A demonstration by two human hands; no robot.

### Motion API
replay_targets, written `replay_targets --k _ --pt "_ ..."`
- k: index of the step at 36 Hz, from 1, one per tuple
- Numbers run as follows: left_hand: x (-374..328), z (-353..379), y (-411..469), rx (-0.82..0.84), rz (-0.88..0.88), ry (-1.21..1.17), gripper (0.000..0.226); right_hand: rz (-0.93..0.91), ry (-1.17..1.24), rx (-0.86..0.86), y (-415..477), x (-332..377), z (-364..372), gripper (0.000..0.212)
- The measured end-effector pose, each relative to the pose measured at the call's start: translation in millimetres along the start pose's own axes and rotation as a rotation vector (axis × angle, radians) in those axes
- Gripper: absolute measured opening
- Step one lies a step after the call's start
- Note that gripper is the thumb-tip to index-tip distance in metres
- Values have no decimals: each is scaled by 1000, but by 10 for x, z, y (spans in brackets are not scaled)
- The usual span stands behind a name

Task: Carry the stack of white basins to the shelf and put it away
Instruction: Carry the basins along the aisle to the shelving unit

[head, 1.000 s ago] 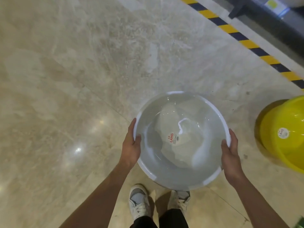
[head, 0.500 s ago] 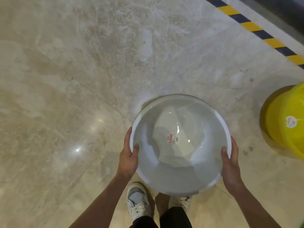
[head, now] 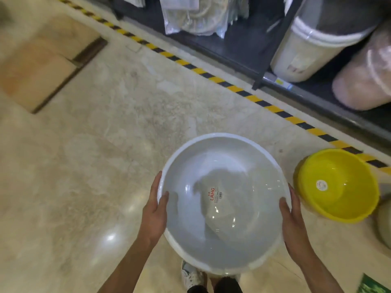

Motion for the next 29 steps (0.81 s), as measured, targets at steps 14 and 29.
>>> replay_targets --k 14,29 --pt "-3115 -247 -1780 113 211 -24 51 -210 69 -54 -2094 2673 -1684 50" --pt "-4412 42 -2826 375 393 83 51 -354 216 -211 -3745 3011 -2713 48"
Point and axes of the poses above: each hand's wrist, its own y-axis towards the middle knuckle, its own z-axis out of the palm, x = y × z, the point moved 3 cm from there along y, towards the middle knuckle, and after that the axes turned 13 degrees about -y, right-handed, at the moved point
